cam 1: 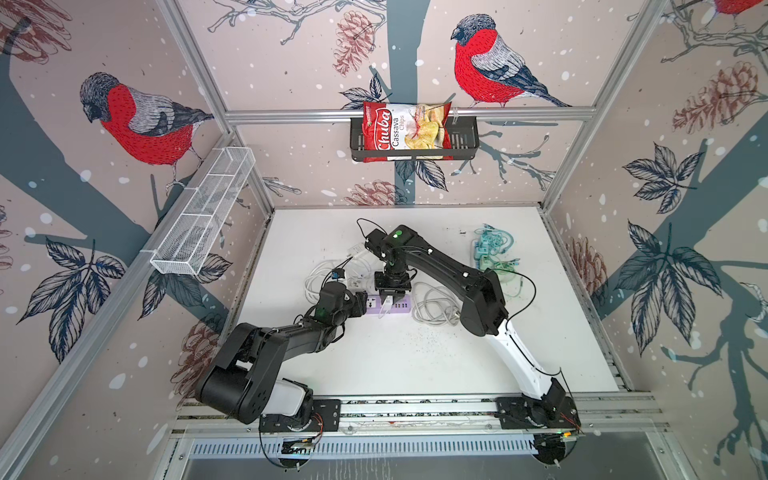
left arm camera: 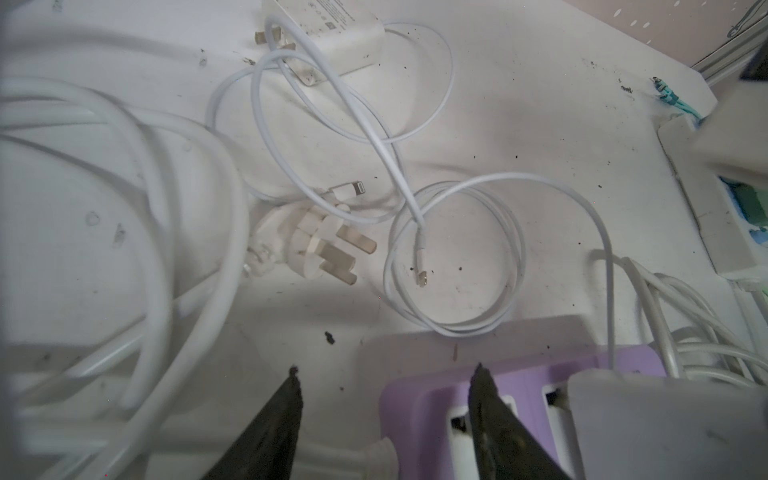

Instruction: Insert the plug

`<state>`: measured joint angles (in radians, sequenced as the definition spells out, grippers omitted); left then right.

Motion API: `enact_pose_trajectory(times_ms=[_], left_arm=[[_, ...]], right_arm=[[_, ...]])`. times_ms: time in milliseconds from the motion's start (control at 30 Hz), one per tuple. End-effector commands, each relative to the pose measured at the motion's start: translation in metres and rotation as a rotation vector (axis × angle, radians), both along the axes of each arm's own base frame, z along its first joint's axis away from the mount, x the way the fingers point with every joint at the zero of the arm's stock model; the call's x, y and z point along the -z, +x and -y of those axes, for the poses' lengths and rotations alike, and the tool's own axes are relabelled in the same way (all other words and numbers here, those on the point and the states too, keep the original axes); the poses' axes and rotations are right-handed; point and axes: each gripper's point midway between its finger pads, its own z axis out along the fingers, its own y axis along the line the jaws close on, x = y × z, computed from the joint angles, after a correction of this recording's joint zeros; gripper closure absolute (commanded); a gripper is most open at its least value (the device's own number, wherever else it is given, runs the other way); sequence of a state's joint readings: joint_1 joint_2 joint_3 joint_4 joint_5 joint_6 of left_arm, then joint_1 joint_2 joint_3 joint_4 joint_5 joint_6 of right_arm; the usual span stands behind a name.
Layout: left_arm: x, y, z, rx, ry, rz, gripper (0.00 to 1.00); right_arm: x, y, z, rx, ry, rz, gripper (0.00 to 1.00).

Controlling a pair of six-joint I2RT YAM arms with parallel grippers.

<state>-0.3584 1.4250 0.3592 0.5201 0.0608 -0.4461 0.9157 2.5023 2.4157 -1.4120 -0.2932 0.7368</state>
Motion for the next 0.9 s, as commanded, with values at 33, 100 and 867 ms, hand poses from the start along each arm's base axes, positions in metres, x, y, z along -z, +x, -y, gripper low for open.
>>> enact_pose_trajectory(times_ms=[33,100,867], left_arm=[[-0.004,0.008,0.006,0.008,-0.034,0.015,0.36],[0.000,0.009,0.006,0.005,-0.040,0.006,0.37],[0.024,-0.007,0.021,0.081,-0.114,-0.043,0.51]], right_arm=[[0.036,0.039,-0.002,0.061,-0.042,0.149,1.00],[0.040,0.045,-0.003,0.077,-0.030,0.153,1.00],[0.083,0.034,0.032,-0.069,-0.190,0.105,1.00]])
